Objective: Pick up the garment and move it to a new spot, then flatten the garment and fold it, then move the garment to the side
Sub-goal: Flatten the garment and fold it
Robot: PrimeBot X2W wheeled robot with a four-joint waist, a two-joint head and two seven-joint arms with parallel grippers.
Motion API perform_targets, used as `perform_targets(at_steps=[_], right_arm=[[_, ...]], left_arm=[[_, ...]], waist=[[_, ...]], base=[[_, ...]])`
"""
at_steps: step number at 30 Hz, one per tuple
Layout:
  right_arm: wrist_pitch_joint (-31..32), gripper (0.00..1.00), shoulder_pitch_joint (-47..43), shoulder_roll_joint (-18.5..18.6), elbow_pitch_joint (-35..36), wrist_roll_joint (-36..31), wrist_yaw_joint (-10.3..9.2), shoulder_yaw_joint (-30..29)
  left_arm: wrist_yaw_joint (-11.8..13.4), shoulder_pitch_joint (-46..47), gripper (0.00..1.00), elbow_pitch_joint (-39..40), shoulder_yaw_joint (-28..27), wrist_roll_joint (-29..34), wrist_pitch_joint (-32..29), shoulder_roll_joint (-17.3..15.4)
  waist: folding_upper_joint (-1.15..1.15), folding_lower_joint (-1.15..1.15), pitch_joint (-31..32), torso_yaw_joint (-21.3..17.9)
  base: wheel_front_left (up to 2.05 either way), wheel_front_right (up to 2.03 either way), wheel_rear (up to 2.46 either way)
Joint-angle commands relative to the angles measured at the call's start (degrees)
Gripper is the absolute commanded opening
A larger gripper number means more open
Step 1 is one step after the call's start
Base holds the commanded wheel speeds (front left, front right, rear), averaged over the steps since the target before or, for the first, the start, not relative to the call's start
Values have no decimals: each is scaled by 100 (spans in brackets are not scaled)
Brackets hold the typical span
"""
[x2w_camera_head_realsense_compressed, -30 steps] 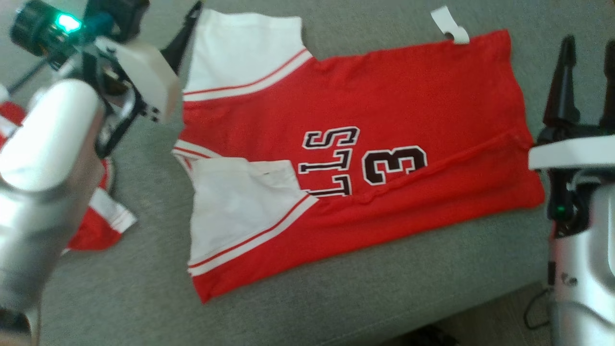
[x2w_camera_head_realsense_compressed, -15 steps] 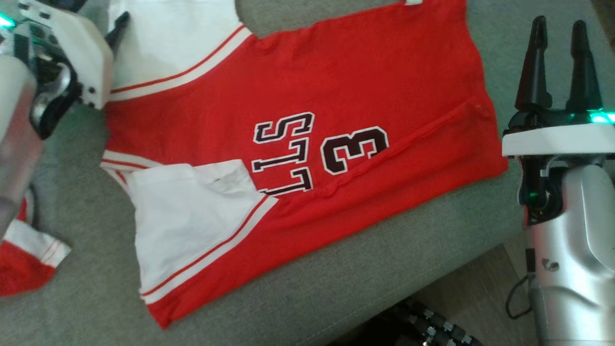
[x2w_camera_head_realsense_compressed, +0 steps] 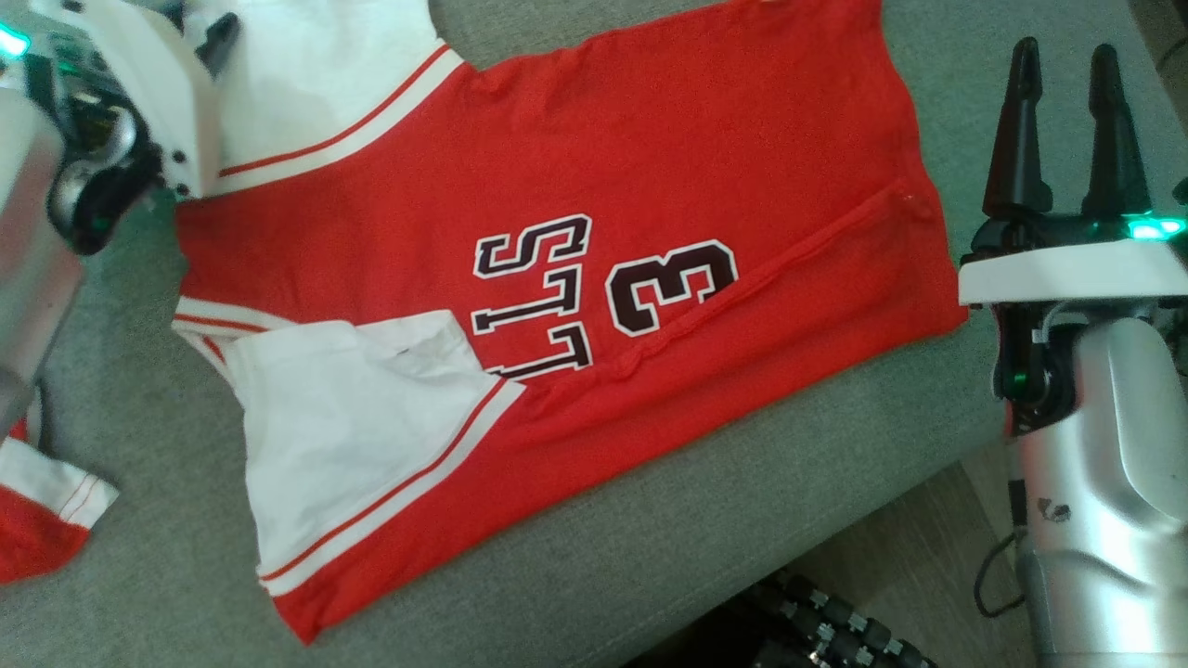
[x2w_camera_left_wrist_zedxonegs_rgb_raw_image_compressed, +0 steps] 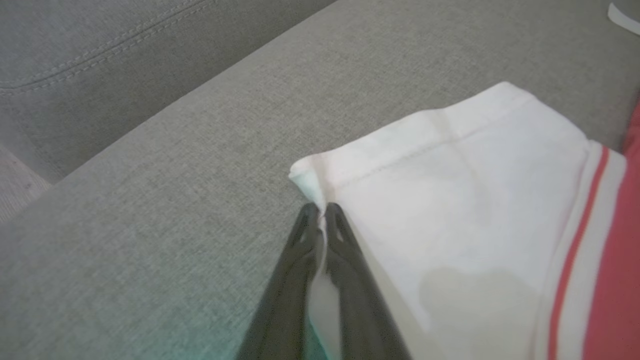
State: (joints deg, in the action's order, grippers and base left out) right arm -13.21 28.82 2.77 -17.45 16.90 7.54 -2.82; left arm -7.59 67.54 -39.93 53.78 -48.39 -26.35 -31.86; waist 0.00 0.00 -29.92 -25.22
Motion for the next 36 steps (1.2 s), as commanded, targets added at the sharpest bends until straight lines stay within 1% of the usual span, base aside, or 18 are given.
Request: perform_targets(at_steps=[1, 4, 7, 10, 14, 15, 16, 19, 24, 27, 29, 30, 36], right_arm=[[-78, 100, 132, 11, 147, -81, -5, 53], [-21, 100, 152, 11, 138, -232, -5, 5], [160, 100, 181, 24, 145, -491, -5, 22], [456, 100, 197, 243, 137, -700, -5, 174], [936, 100, 273, 635, 48, -764, -5, 276], [1069, 100, 303, 746, 5, -761, -5, 274], [1069, 100, 303, 746, 5, -761, -5, 274], [1475, 100, 447, 1073, -205, -746, -5, 266], [2048, 100, 765, 1534, -872, -866, -5, 20], [2265, 100, 978, 1693, -1406, -1012, -5, -175], [2341, 100, 1106, 1748, -1713, -1168, -5, -298], [2384, 100, 1239, 1796, -2034, -1276, -5, -420], [2311, 100, 1573, 1798, -2811, -1561, -5, -692]], left_arm=[[10, 156, 0, 120, -53, -58, -77, -219], [10, 181, 0, 160, 1, -156, 137, -217], [10, 183, 0, 221, 71, -154, 509, -143], [10, 202, 0, 337, 92, -52, 1022, -4], [48, 123, 0, 610, 100, 116, 1686, 220], [68, 90, 0, 716, 131, 178, 1811, 275], [68, 90, 0, 716, 131, 178, 1811, 275], [167, -49, 0, 1085, 191, 286, 2075, 385], [393, -322, 0, 1866, 295, 397, 2226, 424], [543, -497, 0, 2362, 356, 427, 2211, 396], [638, -589, 0, 2670, 391, 448, 2183, 364], [707, -662, 0, 2950, 430, 458, 2132, 334], [864, -777, 0, 3486, 546, 527, 1931, 188]], waist=[[0, 0, 7, 34], [0, 0, 61, 143], [0, 0, 187, 315], [0, 0, 337, 564], [0, 0, 557, 972], [0, 0, 605, 1096], [0, 0, 605, 1096], [0, 0, 696, 1408], [0, 0, 698, 1875], [0, 0, 655, 2067], [0, 0, 626, 2156], [0, 0, 589, 2225], [0, 0, 485, 2288]], base=[[0, 0, 0], [0, 0, 0], [0, 0, 0], [0, 0, 0], [0, 0, 0], [0, 0, 0], [0, 0, 0], [0, 0, 0], [0, 0, 0], [0, 0, 0], [0, 0, 0], [0, 0, 0], [0, 0, 0]])
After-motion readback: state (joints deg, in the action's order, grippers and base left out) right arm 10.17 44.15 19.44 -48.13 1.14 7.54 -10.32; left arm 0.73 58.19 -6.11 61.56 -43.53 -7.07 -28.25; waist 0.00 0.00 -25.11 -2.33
